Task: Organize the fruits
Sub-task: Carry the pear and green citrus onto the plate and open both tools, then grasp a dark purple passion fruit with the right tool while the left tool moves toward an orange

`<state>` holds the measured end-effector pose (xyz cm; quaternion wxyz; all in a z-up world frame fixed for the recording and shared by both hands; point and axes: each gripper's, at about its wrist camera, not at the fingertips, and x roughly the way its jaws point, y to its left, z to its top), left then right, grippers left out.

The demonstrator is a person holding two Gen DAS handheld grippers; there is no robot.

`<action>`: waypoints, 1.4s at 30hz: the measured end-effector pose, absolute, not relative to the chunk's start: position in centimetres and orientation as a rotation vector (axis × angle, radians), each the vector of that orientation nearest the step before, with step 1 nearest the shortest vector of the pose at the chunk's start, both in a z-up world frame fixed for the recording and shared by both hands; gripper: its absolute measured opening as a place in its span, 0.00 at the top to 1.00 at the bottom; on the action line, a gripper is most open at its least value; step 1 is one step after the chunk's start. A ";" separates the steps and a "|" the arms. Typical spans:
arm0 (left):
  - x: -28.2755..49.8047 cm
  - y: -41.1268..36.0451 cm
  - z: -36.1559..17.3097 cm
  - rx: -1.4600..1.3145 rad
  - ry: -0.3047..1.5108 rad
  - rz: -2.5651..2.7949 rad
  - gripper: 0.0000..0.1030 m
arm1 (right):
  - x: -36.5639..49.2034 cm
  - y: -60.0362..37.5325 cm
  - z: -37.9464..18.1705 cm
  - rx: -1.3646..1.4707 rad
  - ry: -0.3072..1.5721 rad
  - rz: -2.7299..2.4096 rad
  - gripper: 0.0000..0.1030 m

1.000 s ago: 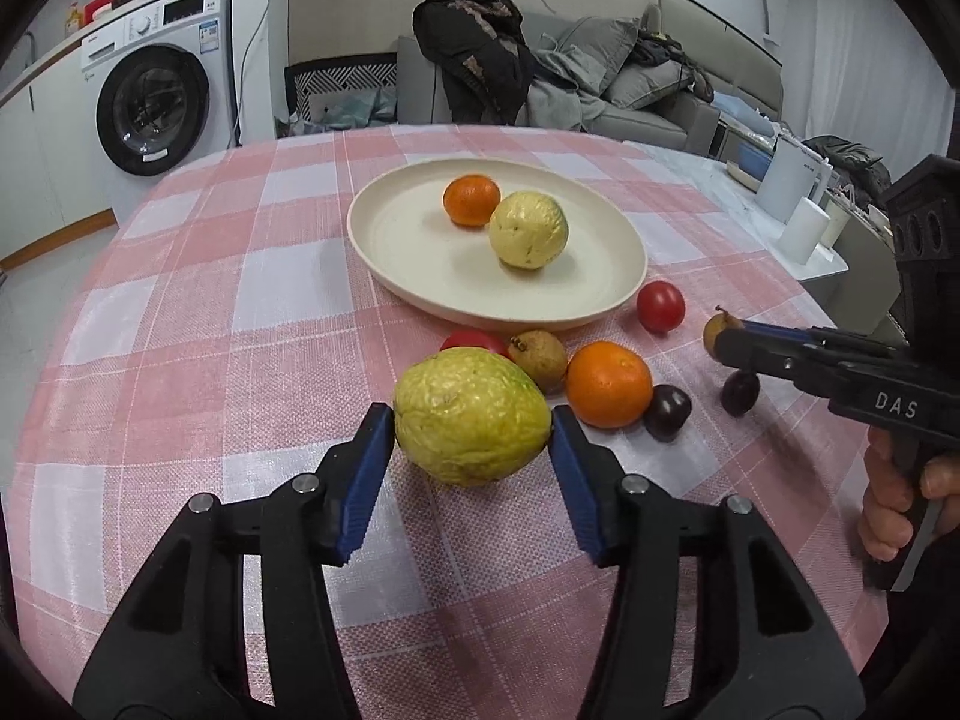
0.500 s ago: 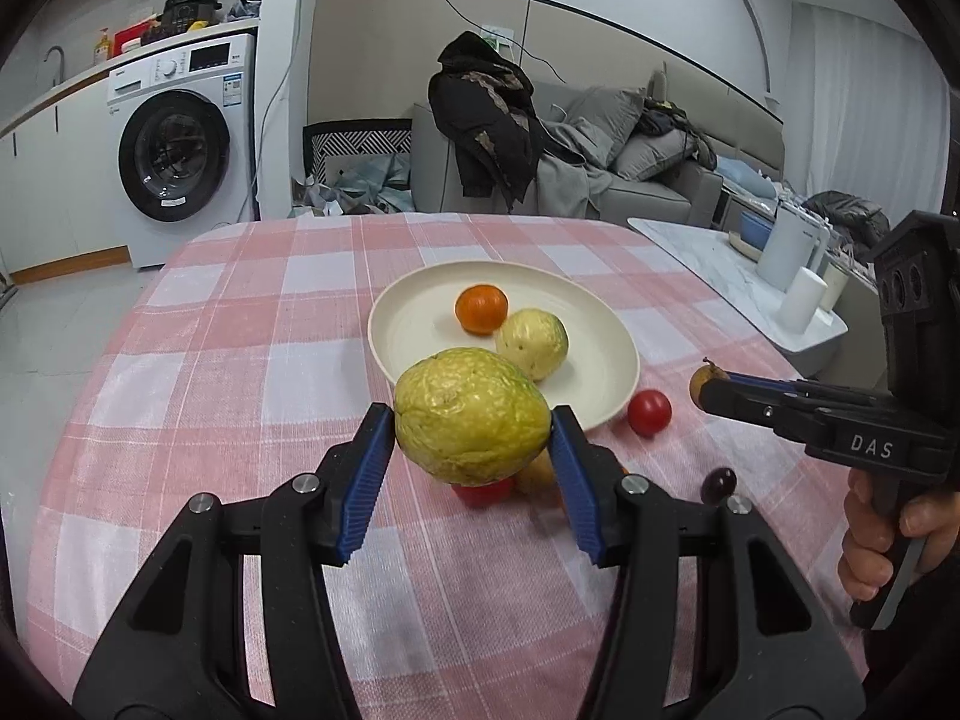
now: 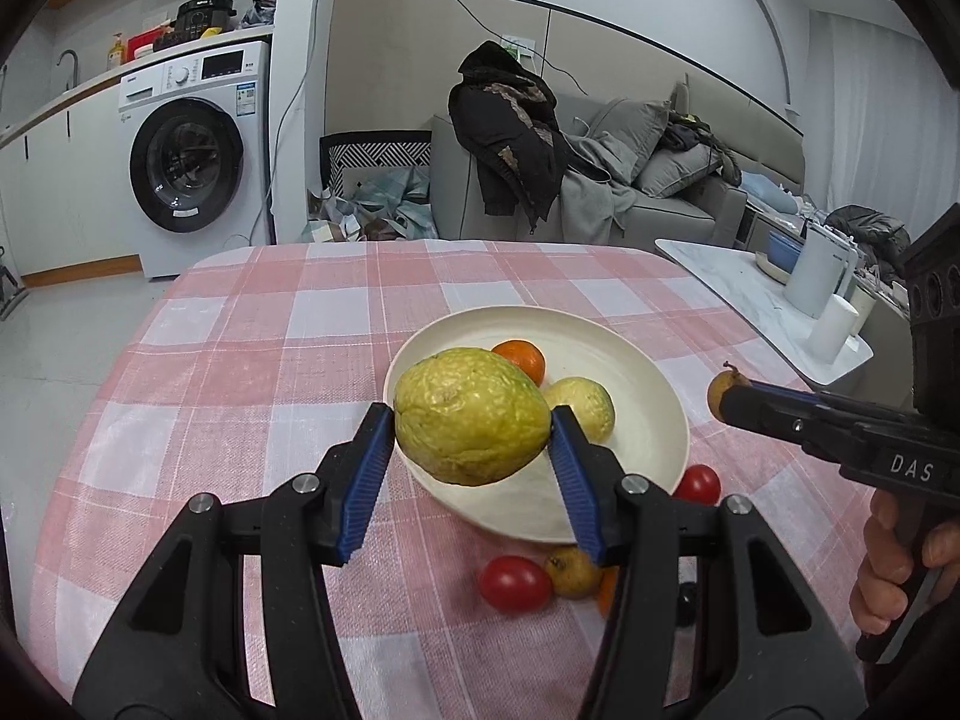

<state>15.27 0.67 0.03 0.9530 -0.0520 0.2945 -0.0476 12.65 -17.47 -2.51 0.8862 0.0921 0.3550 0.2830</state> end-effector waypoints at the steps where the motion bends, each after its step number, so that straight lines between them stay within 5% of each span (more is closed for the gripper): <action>1: 15.7 0.7 -0.1 -0.106 0.598 -0.095 0.51 | 13.0 -17.5 -2.7 0.201 0.741 0.587 0.76; 24: 19.5 0.9 -3.7 -0.106 0.671 -0.073 0.51 | 16.3 -16.7 -6.2 0.229 0.859 0.522 0.75; 30: 18.6 1.0 -3.2 -0.118 0.643 -0.090 0.51 | 15.4 -17.3 -5.3 0.221 0.810 0.501 0.55; 33: 17.7 1.0 -2.6 -0.102 0.634 -0.081 0.38 | 14.8 -17.8 -4.7 0.198 0.793 0.478 0.34; 35: 16.9 1.0 -2.1 -0.086 0.624 -0.069 0.24 | 14.3 -18.2 -4.4 0.171 0.795 0.454 0.10; 39: 14.9 0.9 -1.1 -0.057 0.617 -0.060 0.03 | 13.0 -19.0 -4.0 0.128 0.781 0.438 0.00; 42: 13.1 0.8 -0.7 -0.028 0.615 -0.045 0.01 | 12.2 -19.4 -4.0 0.099 0.789 0.438 0.00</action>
